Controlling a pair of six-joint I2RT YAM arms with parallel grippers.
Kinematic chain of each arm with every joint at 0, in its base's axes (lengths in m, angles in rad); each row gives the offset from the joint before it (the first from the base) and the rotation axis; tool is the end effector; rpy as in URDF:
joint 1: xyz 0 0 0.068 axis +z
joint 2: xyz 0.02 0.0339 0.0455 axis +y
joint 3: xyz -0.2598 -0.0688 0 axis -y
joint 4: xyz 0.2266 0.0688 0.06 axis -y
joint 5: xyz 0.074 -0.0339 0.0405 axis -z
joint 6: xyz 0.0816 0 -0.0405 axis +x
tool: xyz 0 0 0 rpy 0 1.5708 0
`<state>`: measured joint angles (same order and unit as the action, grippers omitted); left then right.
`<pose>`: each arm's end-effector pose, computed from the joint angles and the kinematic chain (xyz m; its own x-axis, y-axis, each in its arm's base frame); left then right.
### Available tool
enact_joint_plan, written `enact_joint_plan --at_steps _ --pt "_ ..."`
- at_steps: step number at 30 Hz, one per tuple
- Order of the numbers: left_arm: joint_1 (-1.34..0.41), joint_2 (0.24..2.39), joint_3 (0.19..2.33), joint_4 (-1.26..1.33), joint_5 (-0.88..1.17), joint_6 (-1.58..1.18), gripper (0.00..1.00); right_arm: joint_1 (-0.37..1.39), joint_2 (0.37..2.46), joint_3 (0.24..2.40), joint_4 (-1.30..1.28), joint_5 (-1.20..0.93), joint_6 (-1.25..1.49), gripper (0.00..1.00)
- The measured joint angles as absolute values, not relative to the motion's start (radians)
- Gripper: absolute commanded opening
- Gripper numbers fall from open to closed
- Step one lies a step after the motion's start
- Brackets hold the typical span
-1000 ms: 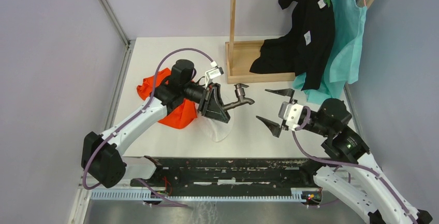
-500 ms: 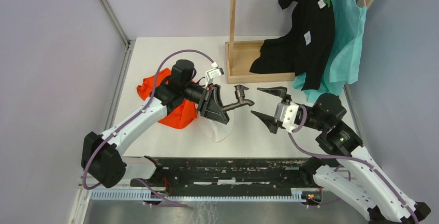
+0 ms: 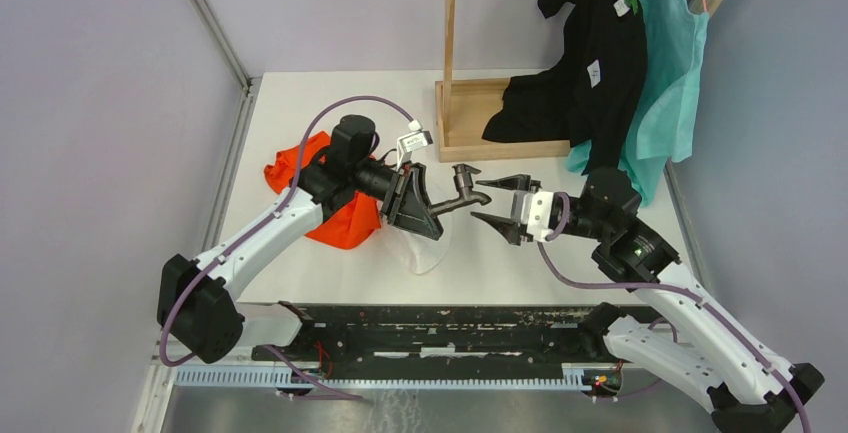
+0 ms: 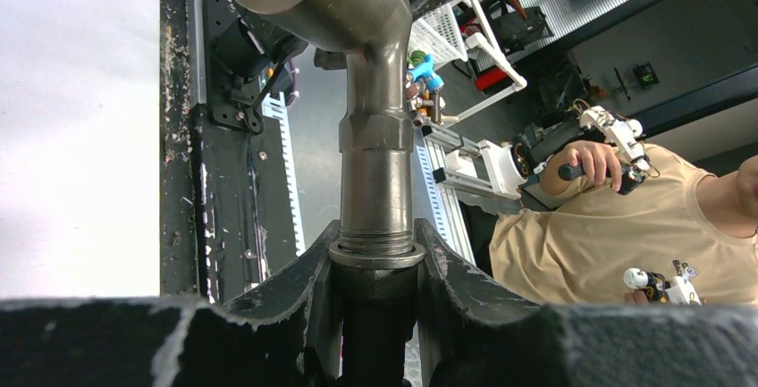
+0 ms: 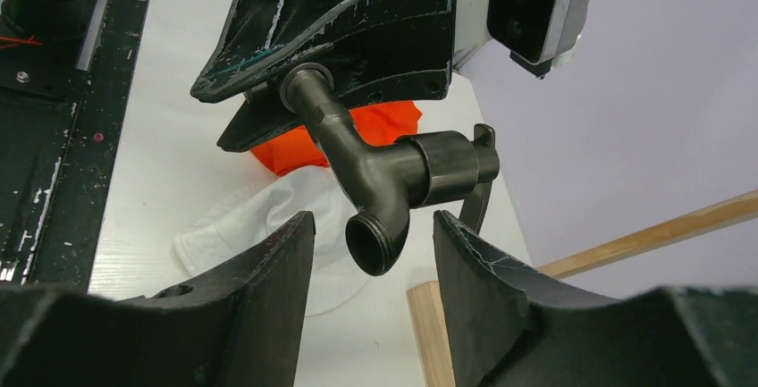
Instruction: Install the water faucets
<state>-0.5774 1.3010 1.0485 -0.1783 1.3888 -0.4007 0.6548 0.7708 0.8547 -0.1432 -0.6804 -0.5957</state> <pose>0.1789 -0.2123 0.3283 -0.6528 0.3410 -0.6765 0.6439 -0.2206 -0.7326 0.1207 0.1574 0.3651 0.5062 -0.1612 -0.8472 -0.8305 0.1735 -0.5292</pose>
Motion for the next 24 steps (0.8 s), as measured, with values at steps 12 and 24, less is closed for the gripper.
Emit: enact_joint_plan --at_steps 12,24 --pt "-0.577 1.316 1.048 -0.182 1.388 -0.4 0.03 0.655 0.785 0.862 -0.135 -0.682 -0.556 0.44" --pt "-0.577 1.316 1.048 -0.196 1.39 -0.383 0.03 0.656 0.785 0.883 -0.154 -0.682 -0.538 0.01"
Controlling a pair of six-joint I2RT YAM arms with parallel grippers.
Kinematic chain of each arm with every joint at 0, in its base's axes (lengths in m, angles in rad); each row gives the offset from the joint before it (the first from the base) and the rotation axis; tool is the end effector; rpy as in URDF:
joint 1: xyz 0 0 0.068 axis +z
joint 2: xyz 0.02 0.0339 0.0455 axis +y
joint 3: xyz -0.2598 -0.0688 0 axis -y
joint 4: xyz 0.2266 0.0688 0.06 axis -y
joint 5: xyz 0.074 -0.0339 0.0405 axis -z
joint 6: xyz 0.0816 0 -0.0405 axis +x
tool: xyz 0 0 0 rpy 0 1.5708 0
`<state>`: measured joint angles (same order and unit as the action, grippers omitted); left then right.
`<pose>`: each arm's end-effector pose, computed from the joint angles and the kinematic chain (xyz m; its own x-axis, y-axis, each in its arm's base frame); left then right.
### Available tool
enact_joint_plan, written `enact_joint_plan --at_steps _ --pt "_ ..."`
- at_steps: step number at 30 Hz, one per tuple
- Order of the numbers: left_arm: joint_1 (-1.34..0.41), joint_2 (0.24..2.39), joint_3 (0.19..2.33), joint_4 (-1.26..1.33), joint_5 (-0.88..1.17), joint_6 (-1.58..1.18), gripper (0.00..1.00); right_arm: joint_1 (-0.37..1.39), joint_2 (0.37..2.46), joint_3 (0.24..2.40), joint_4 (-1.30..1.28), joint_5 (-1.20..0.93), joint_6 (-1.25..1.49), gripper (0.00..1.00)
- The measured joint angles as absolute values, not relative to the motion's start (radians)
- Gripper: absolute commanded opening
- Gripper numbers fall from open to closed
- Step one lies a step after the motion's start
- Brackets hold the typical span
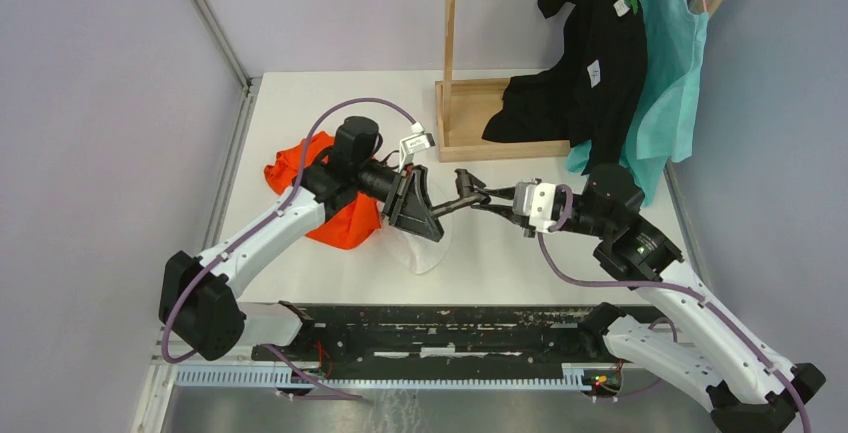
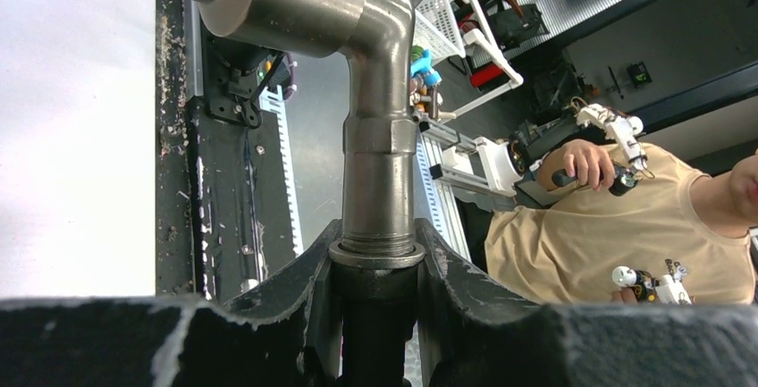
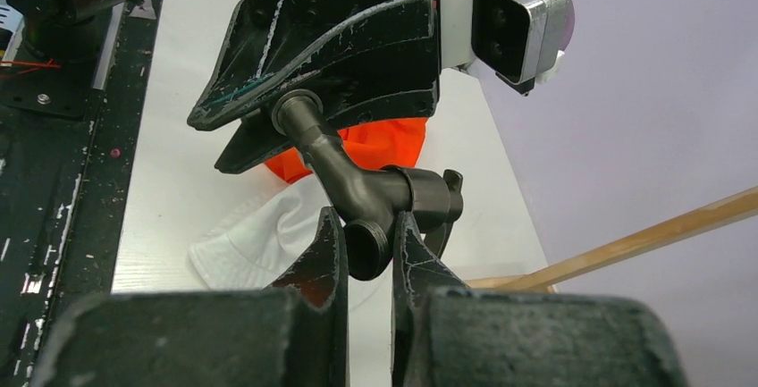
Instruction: Install the water faucets
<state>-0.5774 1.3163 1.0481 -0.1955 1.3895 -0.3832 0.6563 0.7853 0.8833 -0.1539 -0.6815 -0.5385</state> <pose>0.1810 -0.2137 0.3231 -0.6600 0.3495 -0.6650 0.6348 -0.2140 -0.7424 0.1216 0.1585 0.3714 0.4606 -0.1480 -0.8752 -0.8573 0.1812 -0.4818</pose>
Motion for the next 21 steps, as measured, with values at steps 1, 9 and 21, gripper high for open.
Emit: enact_joint_plan --at_steps 1,9,21 --pt "-0.578 1.316 1.048 -0.2 1.389 -0.376 0.03 0.656 0.786 0.888 -0.16 -0.682 -0.534 0.0" --pt "-0.585 1.287 1.047 -0.245 1.314 -0.247 0.03 0.653 0.875 1.042 -0.329 -0.644 -0.216 0.0" --pt "-0.579 1.243 1.031 -0.365 1.23 -0.112 0.03 0.638 1.141 1.361 -0.765 -0.617 0.355 0.83"
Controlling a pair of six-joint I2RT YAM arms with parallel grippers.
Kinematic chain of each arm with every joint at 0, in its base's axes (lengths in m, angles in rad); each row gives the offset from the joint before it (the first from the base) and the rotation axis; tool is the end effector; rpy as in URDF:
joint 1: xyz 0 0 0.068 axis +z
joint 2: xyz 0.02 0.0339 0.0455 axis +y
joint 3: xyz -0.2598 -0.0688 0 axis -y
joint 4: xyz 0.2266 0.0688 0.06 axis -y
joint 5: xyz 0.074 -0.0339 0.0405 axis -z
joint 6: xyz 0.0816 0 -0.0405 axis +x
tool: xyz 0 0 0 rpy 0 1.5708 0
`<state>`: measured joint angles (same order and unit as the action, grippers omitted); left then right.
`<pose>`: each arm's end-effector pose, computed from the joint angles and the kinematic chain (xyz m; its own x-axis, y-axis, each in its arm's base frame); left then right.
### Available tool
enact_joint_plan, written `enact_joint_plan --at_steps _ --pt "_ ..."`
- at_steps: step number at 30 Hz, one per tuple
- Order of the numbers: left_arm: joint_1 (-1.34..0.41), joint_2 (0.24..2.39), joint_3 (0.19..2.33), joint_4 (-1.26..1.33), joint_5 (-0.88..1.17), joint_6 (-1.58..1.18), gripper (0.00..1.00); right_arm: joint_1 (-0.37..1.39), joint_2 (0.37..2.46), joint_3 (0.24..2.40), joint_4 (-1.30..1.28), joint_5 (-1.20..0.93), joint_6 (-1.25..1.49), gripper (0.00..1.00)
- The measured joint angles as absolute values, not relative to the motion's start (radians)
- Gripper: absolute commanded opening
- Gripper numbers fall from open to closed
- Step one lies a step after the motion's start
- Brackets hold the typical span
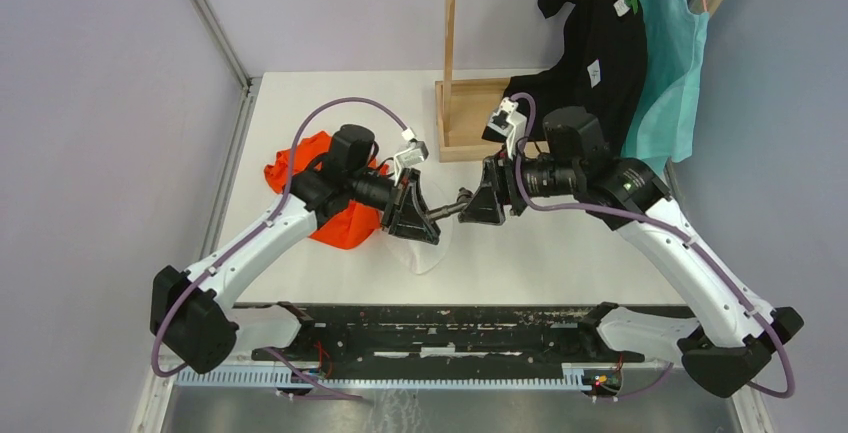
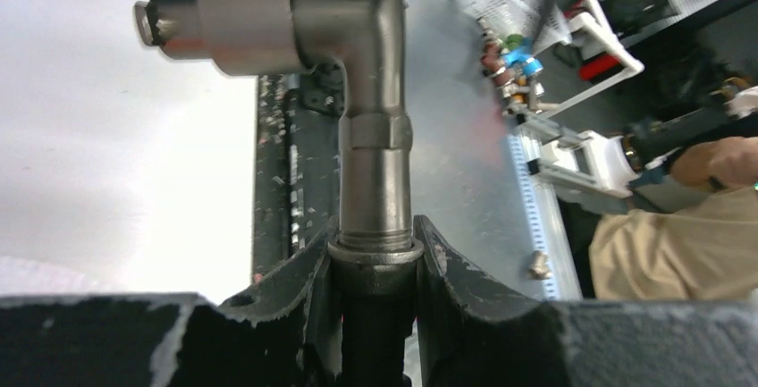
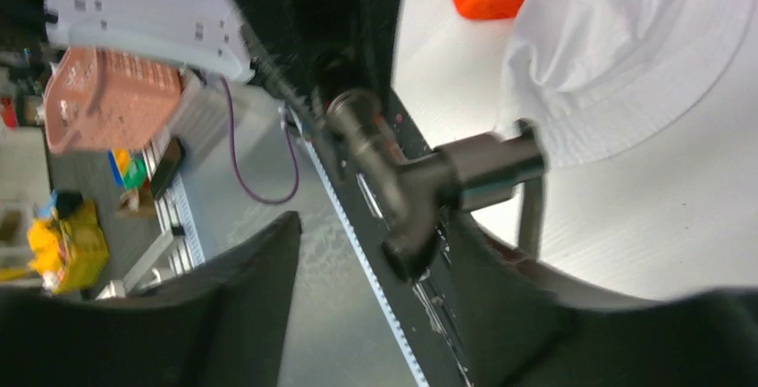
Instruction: Install the water faucets
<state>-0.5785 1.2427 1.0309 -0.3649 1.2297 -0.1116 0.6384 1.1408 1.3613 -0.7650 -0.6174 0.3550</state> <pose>0.1718 -0.2040 0.3152 -0.5477 0.3132 -0.7758 0.7882 -0.1177 -0.6040 0.1645 0.1809 0.3850 -0.6972 -0.1644 -0.6978 -0.6839 0.4446 0.5785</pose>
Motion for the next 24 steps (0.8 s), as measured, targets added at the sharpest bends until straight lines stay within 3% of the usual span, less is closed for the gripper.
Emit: enact_joint_plan --at_steps 4,8,15,24 --pt "-0.577 1.255 1.028 -0.353 1.214 -0.055 0.03 0.655 1.108 1.367 -0.81 -0.646 0.409 0.91" --pt "-0.572 1.299 1.032 -0.344 1.264 -0.034 0.03 0.658 0.944 1.267 -0.723 -0.619 0.34 0.95" --pt "-0.572 1.358 1.041 -0.389 1.317 -0.025 0.03 0.659 0.48 0.762 -0.331 -0.6 0.067 0.99" --pt "-0.572 1.352 1.057 -0.412 1.362 -0.025 0.03 0.659 0.694 0.751 -0.123 -0.627 -0.062 0.99"
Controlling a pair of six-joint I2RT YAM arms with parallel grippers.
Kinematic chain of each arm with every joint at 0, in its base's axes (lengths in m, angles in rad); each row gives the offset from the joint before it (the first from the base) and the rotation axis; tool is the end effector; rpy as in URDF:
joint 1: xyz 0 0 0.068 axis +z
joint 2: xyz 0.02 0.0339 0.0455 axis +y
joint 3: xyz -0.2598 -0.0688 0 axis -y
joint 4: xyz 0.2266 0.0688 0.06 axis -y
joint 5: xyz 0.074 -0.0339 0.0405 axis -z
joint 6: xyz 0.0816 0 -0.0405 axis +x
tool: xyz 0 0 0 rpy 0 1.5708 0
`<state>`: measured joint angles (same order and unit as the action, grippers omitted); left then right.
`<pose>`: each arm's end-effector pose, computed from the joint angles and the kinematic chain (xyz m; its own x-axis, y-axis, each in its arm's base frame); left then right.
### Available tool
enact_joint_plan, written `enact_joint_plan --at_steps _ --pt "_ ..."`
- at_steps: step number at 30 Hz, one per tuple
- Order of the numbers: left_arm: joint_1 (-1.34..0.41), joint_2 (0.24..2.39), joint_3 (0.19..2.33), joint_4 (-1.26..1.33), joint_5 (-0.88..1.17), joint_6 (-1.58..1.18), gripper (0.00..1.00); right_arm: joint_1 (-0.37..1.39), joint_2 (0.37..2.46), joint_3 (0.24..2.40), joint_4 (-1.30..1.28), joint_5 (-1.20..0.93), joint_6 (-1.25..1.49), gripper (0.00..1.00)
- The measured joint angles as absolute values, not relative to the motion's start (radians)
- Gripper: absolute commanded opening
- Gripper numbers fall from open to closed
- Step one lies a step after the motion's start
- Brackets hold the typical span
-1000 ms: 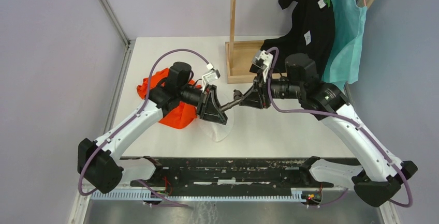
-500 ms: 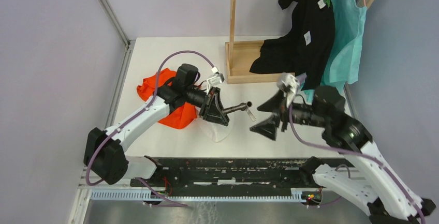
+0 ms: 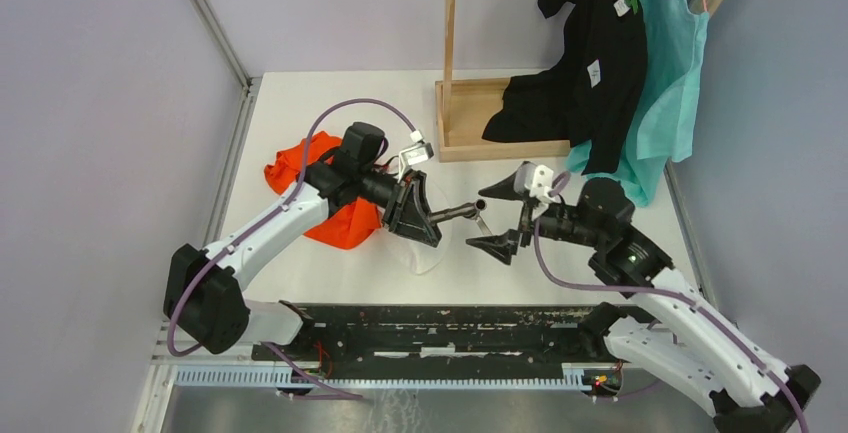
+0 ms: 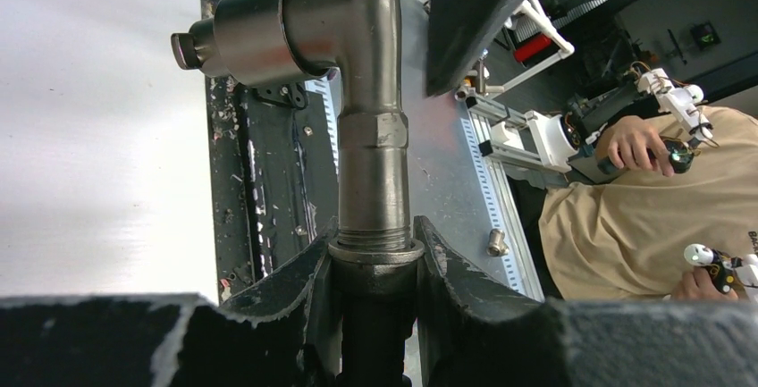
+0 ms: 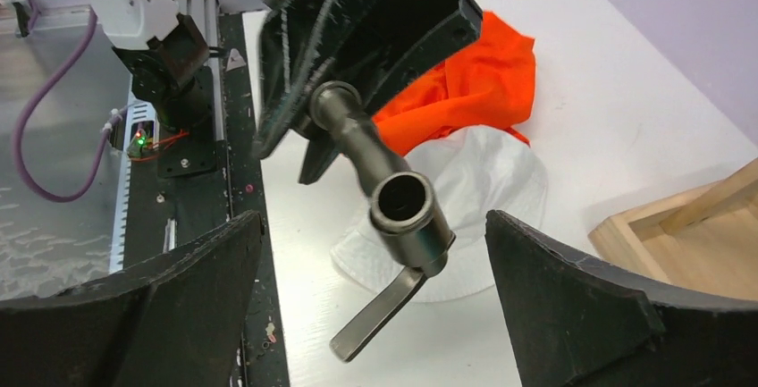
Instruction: Install the water faucets
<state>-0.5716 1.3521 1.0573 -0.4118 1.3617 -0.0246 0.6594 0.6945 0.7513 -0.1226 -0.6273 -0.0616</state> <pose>0.1814 -0.2116 0.2996 -0.5640 0.3567 -0.7447 0.7244 -0.2192 -0.6536 0.1153 0.1499 0.3433 0.0072 -0.0575 -0.9983 -0.9603 0.2781 -0.0229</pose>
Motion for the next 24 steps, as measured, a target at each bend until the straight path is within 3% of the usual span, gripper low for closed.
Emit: enact_joint_plan --at_steps 4,8,13,18,24 --pt "-0.572 1.343 1.057 -0.418 1.372 -0.025 0.03 0.659 0.799 0.753 -0.072 -0.636 -0.061 0.97" --pt "-0.572 1.33 1.057 -0.418 1.381 -0.025 0.03 0.659 0.851 0.767 -0.038 -0.691 -0.056 0.83" --pt "-0.572 1.321 1.057 -0.418 1.398 -0.025 0.03 0.659 0.941 0.855 -0.05 -0.773 -0.012 0.49" --pt "-0.57 1.321 1.057 -0.423 1.386 -0.021 0.03 0.659 0.989 0.92 -0.097 -0.816 0.08 0.02" --pt "-0.576 1.312 1.058 -0.438 1.274 0.01 0.03 0.66 1.023 0.997 -0.263 -0.735 0.278 0.0"
